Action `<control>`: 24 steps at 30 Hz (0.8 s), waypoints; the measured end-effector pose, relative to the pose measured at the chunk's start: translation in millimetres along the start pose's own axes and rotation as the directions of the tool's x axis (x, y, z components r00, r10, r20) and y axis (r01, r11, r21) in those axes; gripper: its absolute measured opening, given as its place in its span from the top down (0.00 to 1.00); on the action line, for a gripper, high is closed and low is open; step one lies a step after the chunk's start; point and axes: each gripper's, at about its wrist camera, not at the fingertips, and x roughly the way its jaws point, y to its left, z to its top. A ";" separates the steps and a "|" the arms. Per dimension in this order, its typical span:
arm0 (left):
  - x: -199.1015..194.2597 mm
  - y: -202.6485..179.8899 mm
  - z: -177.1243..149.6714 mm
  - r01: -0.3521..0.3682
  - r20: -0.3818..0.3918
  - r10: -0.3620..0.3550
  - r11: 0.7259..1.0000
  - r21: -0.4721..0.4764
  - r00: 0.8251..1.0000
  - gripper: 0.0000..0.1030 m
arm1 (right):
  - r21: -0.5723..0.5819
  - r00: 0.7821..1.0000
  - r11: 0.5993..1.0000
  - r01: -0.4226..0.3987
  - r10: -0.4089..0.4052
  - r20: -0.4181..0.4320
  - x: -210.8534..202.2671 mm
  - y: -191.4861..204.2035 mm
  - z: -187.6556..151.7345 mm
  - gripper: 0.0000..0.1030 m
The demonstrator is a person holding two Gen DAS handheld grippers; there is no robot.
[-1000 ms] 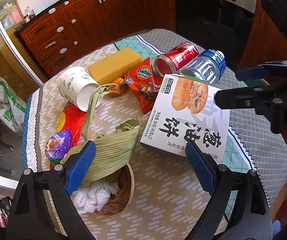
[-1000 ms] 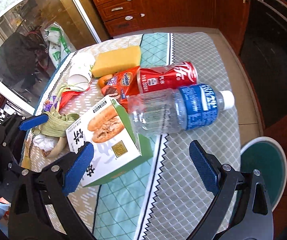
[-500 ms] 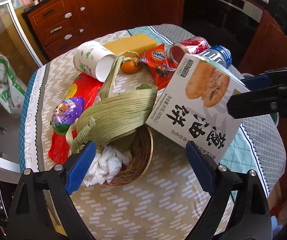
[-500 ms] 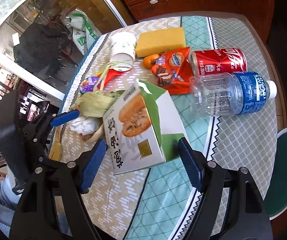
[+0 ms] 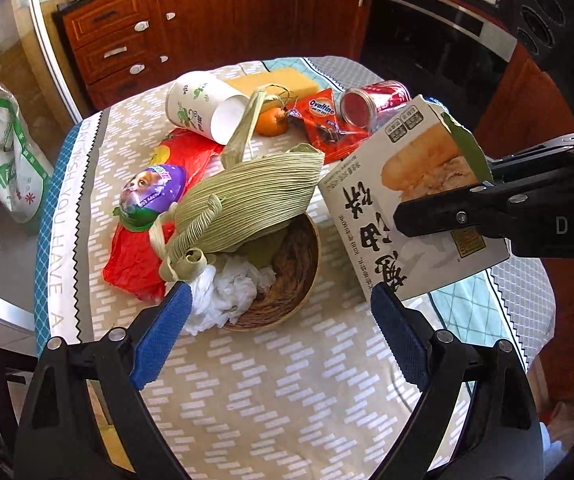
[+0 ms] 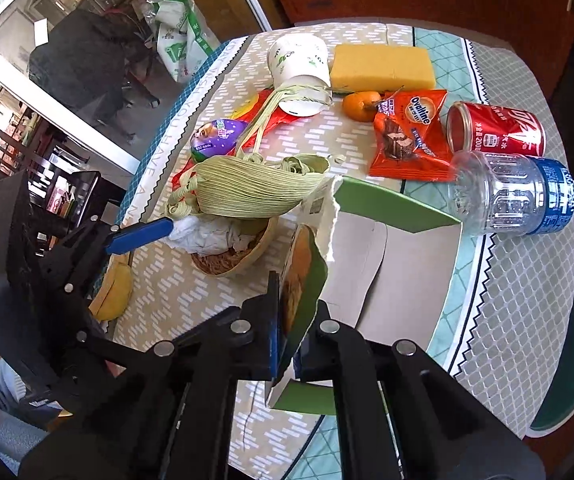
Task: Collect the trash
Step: 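Grasp the corn husks from the basket with the left tool while the right tool holds the box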
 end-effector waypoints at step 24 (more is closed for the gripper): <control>27.4 20.0 50.1 -0.100 -0.063 0.111 0.984 0.150 0.992 0.39 | 0.121 0.992 0.992 0.027 -0.041 0.120 -43.7 -46.5 -40.2 0.95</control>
